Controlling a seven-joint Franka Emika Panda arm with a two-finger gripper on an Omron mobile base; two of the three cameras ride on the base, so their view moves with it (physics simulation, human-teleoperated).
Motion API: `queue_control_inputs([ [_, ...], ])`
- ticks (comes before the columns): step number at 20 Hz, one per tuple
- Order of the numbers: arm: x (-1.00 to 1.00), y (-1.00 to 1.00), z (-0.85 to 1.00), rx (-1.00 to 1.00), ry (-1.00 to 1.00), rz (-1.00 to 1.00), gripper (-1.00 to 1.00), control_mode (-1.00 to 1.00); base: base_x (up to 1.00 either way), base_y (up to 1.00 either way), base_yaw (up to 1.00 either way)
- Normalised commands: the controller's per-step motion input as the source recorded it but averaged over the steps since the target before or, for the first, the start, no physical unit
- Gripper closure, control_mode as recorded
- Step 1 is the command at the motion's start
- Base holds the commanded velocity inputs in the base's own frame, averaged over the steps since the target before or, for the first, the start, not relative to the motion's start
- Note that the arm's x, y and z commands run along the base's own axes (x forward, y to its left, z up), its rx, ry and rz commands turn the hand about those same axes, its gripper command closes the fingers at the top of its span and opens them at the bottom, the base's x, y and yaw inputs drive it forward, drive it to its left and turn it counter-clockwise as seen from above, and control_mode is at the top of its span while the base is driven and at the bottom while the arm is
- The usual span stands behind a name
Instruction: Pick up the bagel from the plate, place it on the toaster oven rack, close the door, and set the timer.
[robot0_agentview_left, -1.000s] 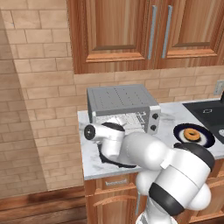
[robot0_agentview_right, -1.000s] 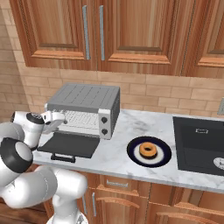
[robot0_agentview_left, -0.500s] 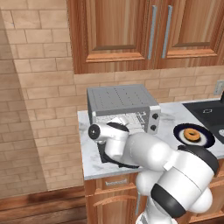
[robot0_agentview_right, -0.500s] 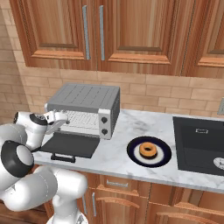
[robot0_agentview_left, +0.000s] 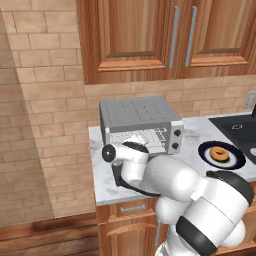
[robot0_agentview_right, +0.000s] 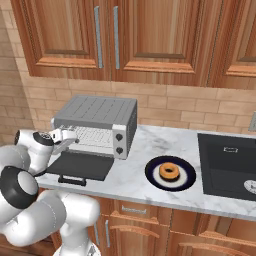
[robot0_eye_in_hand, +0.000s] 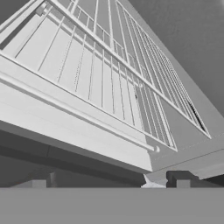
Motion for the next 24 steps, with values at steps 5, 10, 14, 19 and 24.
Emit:
queue_control_inputs([
  [5,0.00,0.00,0.04,0.00,0.00,0.00,-1.00,-1.00,0.00,0.00,0.00],
  [10,0.00,0.00,0.18,0.00,0.00,0.00,-1.00,-1.00,0.00,0.00,0.00],
  [14,0.03,0.00,0.15,0.01,0.00,0.00,-1.00,-1.00,0.00,0.00,0.00],
  [19,0.28,0.00,0.00,0.00,0.00,0.01,-1.00,-1.00,0.00,0.00,0.00],
  [24,0.28,0.00,-0.01,0.00,0.00,0.02,-1.00,-1.00,0.00,0.00,0.00],
])
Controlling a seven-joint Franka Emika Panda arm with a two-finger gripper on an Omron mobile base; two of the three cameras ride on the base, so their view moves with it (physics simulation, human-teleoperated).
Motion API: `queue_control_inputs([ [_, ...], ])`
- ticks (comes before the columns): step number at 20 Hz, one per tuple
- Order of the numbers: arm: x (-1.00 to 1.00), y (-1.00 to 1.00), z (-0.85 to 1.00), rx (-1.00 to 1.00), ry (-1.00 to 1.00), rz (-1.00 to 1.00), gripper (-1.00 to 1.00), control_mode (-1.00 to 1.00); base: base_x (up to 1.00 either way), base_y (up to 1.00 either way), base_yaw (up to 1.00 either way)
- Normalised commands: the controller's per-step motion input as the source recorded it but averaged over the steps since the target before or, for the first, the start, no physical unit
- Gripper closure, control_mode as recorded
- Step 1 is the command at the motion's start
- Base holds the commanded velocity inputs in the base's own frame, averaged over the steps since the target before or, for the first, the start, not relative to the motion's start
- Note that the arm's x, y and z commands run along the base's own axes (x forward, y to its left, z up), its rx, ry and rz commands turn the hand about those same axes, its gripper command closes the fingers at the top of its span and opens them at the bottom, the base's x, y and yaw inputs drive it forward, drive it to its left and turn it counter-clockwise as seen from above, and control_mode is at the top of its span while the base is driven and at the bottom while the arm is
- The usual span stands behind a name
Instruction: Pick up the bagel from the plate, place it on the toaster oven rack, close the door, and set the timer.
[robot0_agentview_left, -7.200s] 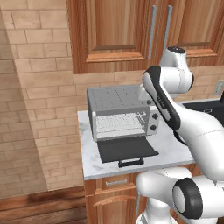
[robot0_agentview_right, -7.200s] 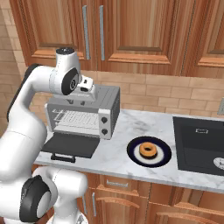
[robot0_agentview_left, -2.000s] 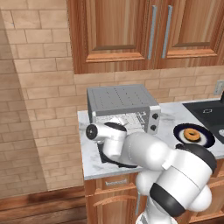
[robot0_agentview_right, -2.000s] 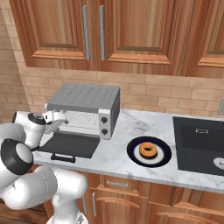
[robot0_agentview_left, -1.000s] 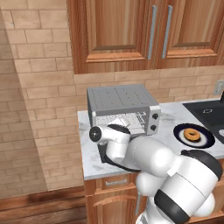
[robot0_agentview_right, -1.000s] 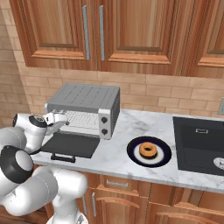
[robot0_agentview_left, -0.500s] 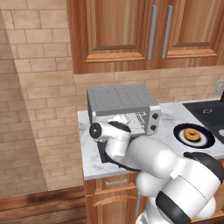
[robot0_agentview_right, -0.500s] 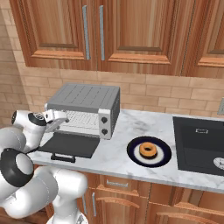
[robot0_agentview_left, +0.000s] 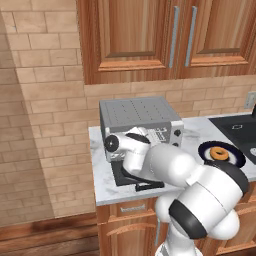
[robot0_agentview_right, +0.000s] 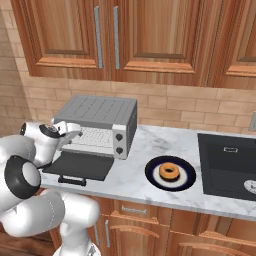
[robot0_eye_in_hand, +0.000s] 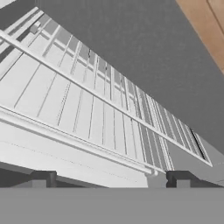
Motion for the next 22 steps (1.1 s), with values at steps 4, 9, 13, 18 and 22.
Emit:
queue_control_inputs([
  [4,0.03,0.00,-0.15,0.00,-0.02,0.00,-1.00,-1.00,0.00,0.00,0.00],
  [9,0.00,0.00,-0.25,0.00,-0.03,0.00,-1.00,-1.00,0.00,0.00,0.00],
  [13,0.01,0.00,-0.10,0.00,-0.06,0.00,-1.00,-1.00,0.00,0.00,0.00],
  [18,0.07,0.00,0.00,0.00,-0.05,0.00,-1.00,-1.00,0.00,0.00,0.00],
  [22,0.10,0.00,0.00,0.00,-0.03,0.00,-1.00,-1.00,0.00,0.00,0.00],
])
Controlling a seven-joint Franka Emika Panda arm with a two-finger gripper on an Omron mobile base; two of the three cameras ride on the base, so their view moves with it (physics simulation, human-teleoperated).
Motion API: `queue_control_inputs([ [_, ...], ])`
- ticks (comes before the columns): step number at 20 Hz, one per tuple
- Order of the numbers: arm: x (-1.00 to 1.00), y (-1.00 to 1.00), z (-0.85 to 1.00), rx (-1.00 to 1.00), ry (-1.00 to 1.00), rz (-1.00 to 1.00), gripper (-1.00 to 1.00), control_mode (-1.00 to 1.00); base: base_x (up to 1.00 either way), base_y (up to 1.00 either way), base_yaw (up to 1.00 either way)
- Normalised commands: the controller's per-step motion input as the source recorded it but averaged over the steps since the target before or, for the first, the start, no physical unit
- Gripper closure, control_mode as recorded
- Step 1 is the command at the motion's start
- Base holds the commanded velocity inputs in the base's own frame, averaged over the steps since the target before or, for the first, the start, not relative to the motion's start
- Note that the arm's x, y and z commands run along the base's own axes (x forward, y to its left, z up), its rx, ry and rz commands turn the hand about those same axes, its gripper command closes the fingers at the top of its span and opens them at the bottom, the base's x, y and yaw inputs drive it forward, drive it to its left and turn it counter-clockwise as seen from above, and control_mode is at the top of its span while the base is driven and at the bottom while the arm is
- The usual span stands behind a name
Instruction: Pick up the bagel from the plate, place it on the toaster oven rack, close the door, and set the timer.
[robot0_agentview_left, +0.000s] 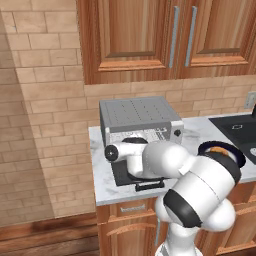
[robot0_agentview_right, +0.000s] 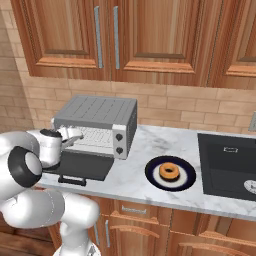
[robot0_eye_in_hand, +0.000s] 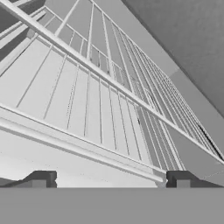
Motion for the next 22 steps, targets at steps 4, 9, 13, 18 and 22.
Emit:
queue_control_inputs([
  [4,0.17,0.00,0.00,0.00,0.00,0.00,-1.00,-1.00,0.00,0.00,0.00],
  [9,0.20,0.00,0.00,0.00,0.00,0.00,-1.00,-1.00,0.00,0.00,0.00],
  [13,0.22,0.00,-0.03,0.00,0.00,0.00,-1.00,-1.00,0.00,0.00,0.00],
  [18,0.15,0.00,-0.10,0.00,0.00,0.00,-1.00,-1.00,0.00,0.00,0.00],
  [22,0.10,0.00,-0.16,0.00,0.00,0.00,1.00,-1.00,0.00,0.00,0.00],
])
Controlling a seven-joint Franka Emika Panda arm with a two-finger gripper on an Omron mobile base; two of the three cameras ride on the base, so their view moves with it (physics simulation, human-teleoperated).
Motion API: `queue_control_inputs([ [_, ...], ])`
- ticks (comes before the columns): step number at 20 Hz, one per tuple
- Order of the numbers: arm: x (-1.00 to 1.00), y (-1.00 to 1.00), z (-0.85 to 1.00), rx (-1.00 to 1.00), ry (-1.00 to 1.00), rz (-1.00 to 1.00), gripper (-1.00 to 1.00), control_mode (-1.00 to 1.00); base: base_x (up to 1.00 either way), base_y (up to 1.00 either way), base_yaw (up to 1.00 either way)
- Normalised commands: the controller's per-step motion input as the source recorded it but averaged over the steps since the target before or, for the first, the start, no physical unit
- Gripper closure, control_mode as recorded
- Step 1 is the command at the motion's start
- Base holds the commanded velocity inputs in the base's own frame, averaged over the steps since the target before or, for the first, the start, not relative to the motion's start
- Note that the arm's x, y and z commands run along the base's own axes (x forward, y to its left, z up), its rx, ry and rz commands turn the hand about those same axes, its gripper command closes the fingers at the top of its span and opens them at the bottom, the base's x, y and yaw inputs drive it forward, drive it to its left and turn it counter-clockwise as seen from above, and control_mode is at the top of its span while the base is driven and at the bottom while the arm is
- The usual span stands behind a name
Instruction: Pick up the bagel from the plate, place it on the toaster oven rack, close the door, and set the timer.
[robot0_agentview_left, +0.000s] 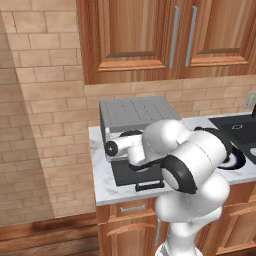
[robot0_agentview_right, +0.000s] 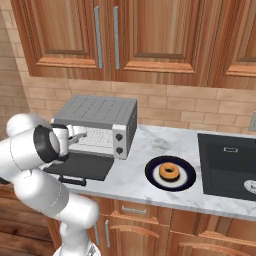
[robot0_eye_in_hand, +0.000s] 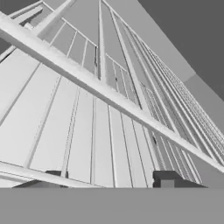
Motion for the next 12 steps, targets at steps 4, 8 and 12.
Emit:
queue_control_inputs([
  [4,0.06,0.00,-0.14,0.00,0.00,0.00,1.00,-1.00,0.00,0.00,0.00],
  [8,0.02,0.00,-0.10,0.00,0.02,0.01,1.00,-1.00,0.00,0.00,0.00],
  [12,0.00,0.00,-0.10,0.00,0.08,0.03,1.00,-1.00,0.00,0.00,0.00],
])
